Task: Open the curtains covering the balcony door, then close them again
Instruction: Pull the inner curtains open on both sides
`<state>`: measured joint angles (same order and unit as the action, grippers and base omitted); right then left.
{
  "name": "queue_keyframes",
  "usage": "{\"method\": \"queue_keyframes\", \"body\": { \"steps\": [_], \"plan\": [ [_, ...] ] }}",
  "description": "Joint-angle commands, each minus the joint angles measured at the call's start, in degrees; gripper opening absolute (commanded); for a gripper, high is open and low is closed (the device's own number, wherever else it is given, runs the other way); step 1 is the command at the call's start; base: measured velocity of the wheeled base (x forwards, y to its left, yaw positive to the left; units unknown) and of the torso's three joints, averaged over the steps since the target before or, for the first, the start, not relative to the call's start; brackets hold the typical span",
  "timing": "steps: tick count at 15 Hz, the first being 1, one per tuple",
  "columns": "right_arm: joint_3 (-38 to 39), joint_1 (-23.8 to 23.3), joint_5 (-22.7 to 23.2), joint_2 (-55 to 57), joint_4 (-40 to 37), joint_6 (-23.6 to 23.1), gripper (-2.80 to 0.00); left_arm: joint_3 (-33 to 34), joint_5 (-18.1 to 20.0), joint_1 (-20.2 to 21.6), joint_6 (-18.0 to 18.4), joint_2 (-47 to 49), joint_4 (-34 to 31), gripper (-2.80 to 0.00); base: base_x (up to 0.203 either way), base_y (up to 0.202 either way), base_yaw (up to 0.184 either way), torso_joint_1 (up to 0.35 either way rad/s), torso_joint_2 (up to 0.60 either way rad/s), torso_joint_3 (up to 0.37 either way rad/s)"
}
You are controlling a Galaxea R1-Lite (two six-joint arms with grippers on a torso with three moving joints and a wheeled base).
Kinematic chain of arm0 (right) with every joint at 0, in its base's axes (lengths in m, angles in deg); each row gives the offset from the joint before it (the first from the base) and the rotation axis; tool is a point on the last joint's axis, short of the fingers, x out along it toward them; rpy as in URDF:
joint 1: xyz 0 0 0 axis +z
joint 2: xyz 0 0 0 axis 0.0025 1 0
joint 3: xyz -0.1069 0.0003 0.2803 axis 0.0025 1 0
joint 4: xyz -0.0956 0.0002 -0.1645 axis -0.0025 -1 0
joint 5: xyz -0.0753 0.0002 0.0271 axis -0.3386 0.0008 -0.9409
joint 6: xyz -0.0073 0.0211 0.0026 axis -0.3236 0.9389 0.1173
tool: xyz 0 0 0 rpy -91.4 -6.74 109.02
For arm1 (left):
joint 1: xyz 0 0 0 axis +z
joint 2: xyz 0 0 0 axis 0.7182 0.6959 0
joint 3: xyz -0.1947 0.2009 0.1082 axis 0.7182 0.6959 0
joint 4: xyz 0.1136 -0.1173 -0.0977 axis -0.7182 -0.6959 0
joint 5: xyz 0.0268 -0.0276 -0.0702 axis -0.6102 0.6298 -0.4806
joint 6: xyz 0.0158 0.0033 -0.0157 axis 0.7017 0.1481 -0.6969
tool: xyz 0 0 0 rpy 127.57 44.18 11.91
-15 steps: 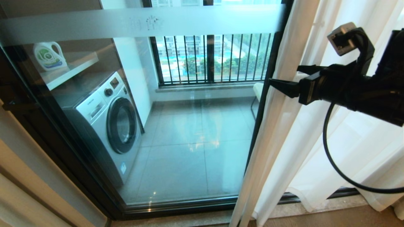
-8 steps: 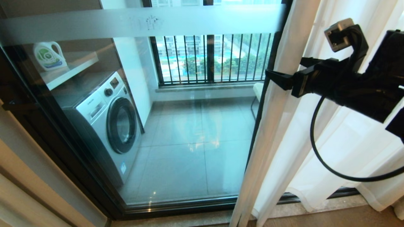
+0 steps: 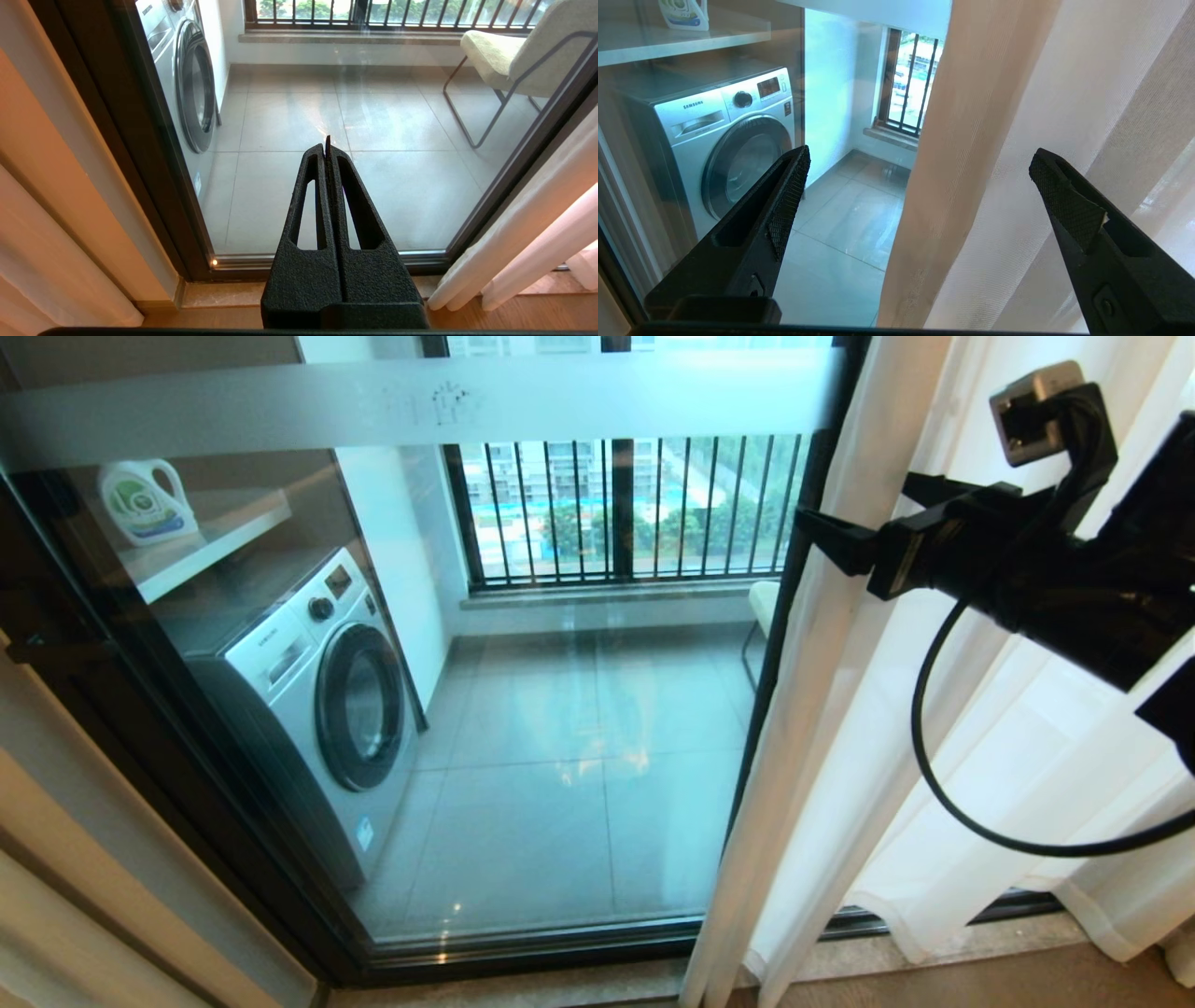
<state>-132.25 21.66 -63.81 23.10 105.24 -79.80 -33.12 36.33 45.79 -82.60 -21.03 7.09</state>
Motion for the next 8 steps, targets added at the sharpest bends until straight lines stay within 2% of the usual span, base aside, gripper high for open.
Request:
{"method": "queue_keyframes", "body": {
  "steps": [1, 8],
  "plan": [
    [-0.05, 0.02, 0.05, 0.11, 0.48, -0.07, 0.00, 0.00, -0.02, -0.01, -0.04, -0.02, 0.01, -2.80, 0.000, 0.000, 0.000, 0.000, 0.00, 0.000],
    [0.18, 0.02, 0.05, 1.20, 2.71, 0.02, 0.00, 0.00, -0.02, 0.02, -0.04, -0.02, 0.01, -2.80, 0.000, 0.000, 0.000, 0.000, 0.00, 0.000]
  ]
}}
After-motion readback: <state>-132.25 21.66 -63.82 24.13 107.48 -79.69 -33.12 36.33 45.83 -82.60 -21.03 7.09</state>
